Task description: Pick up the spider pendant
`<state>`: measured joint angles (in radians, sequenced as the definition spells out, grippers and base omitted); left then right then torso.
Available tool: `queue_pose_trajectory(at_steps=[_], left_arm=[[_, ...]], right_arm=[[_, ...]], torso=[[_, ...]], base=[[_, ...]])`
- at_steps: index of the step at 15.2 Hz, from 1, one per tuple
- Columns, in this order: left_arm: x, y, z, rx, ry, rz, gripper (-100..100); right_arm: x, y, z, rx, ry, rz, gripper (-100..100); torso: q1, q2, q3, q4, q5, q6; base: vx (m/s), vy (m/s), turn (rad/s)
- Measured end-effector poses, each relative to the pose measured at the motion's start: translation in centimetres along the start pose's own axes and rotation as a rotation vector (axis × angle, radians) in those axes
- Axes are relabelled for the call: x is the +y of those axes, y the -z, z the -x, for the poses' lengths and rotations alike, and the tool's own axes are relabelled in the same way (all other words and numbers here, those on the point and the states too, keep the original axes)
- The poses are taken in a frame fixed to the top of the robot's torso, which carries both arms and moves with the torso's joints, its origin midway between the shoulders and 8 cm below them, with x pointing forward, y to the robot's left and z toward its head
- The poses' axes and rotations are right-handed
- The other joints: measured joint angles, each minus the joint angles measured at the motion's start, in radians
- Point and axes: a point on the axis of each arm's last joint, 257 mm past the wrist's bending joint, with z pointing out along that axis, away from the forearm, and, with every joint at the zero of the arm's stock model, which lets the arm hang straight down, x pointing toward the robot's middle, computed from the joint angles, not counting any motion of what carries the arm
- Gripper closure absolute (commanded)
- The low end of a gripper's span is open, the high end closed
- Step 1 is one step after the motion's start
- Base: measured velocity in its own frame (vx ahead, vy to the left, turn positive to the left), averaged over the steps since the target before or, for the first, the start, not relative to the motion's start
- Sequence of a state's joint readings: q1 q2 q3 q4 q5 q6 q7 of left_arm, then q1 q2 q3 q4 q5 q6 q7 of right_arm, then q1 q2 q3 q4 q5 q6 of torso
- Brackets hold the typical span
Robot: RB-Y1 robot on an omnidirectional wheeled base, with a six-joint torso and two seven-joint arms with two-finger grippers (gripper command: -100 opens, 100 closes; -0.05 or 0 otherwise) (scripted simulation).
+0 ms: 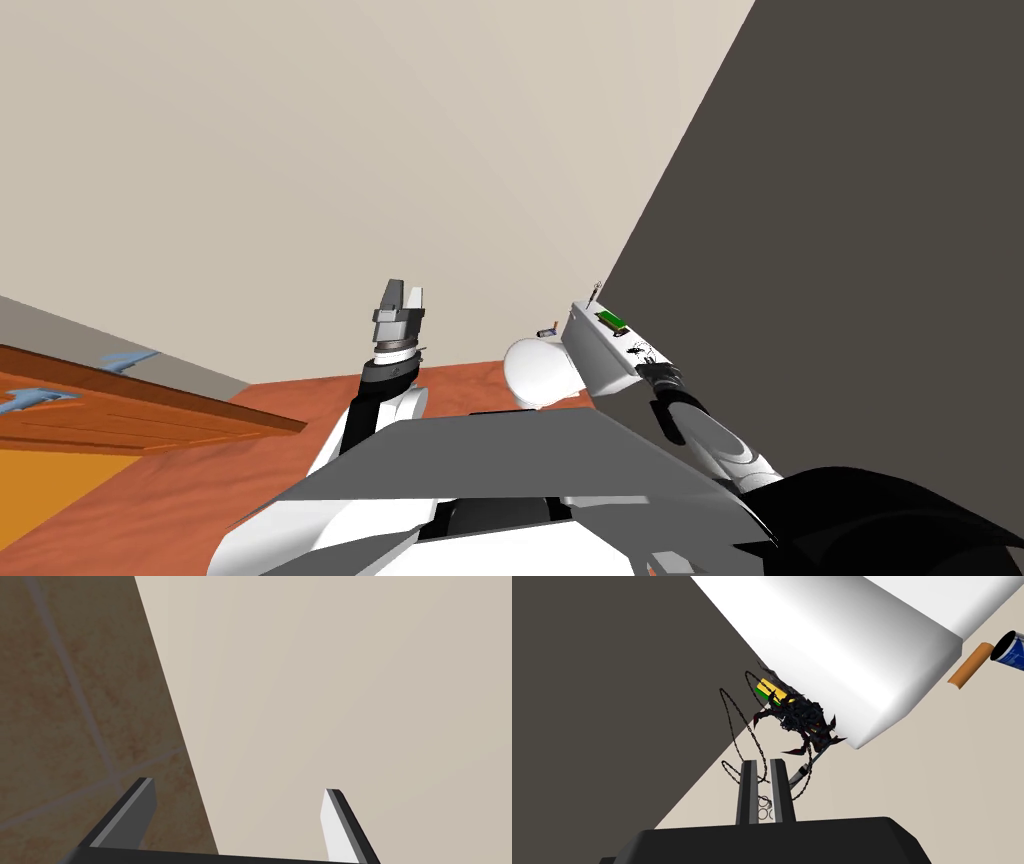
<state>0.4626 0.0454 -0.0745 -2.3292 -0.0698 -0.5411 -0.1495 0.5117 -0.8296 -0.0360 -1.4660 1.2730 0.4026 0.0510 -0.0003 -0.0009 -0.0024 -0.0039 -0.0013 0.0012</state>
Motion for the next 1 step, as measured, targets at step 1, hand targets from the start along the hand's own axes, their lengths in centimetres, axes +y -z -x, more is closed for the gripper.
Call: queue_pose_trajectory(at_steps=[1], left_arm=[[0.00, 0.00, 0.00, 0.000, 0.000, 0.000, 0]], right_arm=[[-0.01, 0.09, -0.25, 0.008, -0.005, -0.004, 100]], torso=[[-0.001, 0.001, 0.000, -0.001, -0.002, 0.001]], base=[[-0.003, -0.004, 0.010]])
